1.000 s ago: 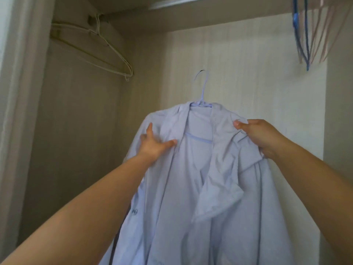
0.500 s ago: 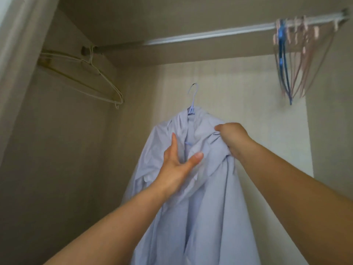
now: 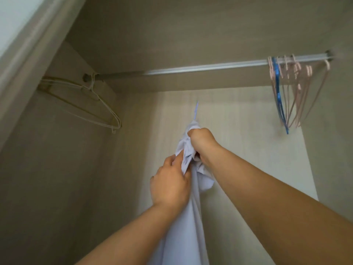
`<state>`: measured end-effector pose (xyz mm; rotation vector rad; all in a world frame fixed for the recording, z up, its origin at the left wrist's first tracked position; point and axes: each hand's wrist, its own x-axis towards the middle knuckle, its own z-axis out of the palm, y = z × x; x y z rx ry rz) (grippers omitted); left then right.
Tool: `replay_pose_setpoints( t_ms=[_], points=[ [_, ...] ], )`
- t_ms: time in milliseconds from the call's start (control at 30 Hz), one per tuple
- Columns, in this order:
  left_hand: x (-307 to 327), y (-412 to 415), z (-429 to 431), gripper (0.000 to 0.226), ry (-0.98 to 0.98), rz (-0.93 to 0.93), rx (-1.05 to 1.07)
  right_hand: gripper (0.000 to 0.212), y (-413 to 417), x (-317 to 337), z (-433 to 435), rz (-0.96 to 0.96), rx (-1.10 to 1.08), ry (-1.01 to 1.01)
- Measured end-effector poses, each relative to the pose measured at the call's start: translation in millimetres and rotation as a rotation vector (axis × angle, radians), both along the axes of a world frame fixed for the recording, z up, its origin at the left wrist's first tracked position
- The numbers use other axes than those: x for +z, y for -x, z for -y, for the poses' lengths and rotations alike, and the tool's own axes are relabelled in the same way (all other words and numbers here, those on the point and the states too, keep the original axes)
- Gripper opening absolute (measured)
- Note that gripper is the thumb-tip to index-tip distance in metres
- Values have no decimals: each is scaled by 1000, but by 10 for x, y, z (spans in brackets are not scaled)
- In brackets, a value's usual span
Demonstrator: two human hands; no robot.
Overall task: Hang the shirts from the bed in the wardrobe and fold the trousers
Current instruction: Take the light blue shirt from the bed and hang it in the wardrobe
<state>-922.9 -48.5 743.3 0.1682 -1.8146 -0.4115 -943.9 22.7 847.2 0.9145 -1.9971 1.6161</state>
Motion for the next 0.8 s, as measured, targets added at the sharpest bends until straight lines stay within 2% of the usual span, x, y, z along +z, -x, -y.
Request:
replay_pose_setpoints(
  t_ms=[133, 267, 433, 600, 800],
  points=[
    [240, -9, 104, 35, 26, -44, 41, 16, -25, 218, 66, -122, -57, -58],
    [432, 1, 152, 24, 69, -93, 39, 33, -18, 407, 141, -225, -211, -98],
    [713, 22, 246, 19, 61, -173, 38, 38, -52, 627, 192, -409, -400, -113],
    [1031, 151, 336, 38, 47, -204, 1, 41, -1, 900, 277, -478, -452, -61],
    [1422, 328, 462, 25, 45, -174, -63, 42, 117, 1259, 377, -496, -499, -102]
  ],
)
